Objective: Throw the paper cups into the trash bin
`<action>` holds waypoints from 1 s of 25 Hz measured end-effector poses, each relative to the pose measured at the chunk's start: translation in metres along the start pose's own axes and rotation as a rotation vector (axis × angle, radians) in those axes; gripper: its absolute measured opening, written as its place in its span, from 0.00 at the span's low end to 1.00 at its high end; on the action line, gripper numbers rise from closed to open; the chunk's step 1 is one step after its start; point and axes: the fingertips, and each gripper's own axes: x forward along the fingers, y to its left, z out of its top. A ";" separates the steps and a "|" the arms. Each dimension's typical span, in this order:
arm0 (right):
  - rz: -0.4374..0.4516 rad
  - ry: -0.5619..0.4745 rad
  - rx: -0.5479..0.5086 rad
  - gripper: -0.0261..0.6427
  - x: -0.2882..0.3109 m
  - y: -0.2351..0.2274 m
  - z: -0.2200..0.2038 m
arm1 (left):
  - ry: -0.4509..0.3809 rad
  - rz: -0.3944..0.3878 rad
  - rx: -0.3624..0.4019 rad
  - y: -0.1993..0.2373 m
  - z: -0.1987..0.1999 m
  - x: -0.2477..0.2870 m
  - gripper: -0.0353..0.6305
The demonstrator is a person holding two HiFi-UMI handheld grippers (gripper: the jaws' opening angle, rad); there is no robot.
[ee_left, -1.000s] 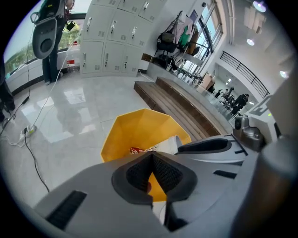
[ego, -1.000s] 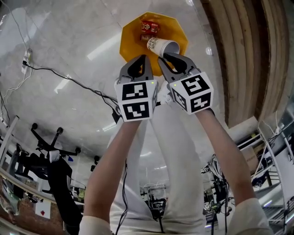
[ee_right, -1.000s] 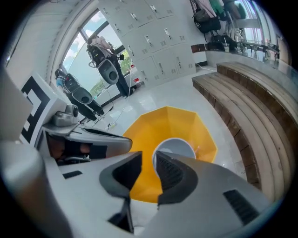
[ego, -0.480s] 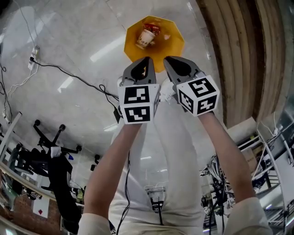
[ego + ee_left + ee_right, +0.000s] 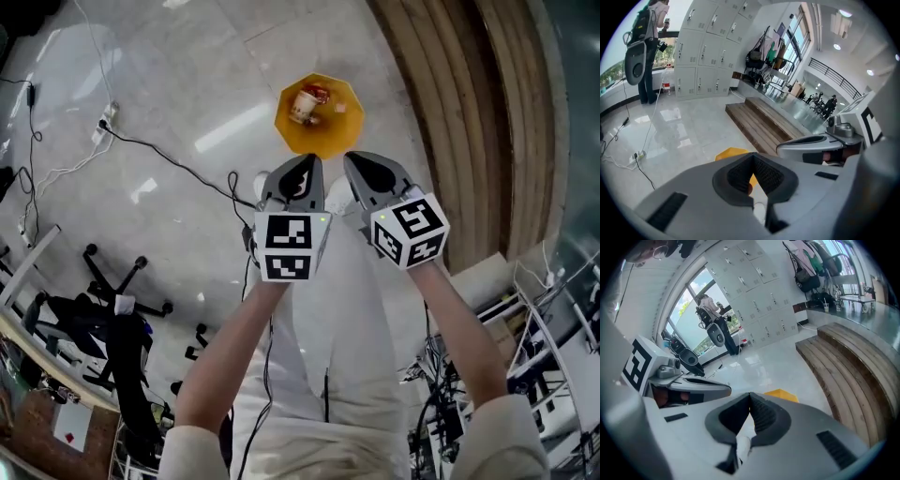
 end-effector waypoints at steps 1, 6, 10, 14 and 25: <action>0.005 -0.009 -0.007 0.05 -0.010 0.008 0.010 | -0.010 -0.003 0.001 -0.005 0.009 -0.014 0.06; 0.046 -0.061 -0.019 0.05 -0.059 0.048 0.056 | -0.064 0.003 0.039 -0.024 0.052 -0.073 0.06; 0.068 -0.117 -0.026 0.05 -0.104 0.083 0.092 | -0.086 -0.016 0.038 -0.045 0.078 -0.117 0.06; 0.101 -0.161 -0.053 0.05 -0.145 0.119 0.123 | -0.132 -0.034 0.024 -0.067 0.107 -0.167 0.06; 0.169 -0.210 -0.167 0.05 -0.252 0.190 0.174 | -0.236 -0.093 0.075 -0.135 0.168 -0.292 0.06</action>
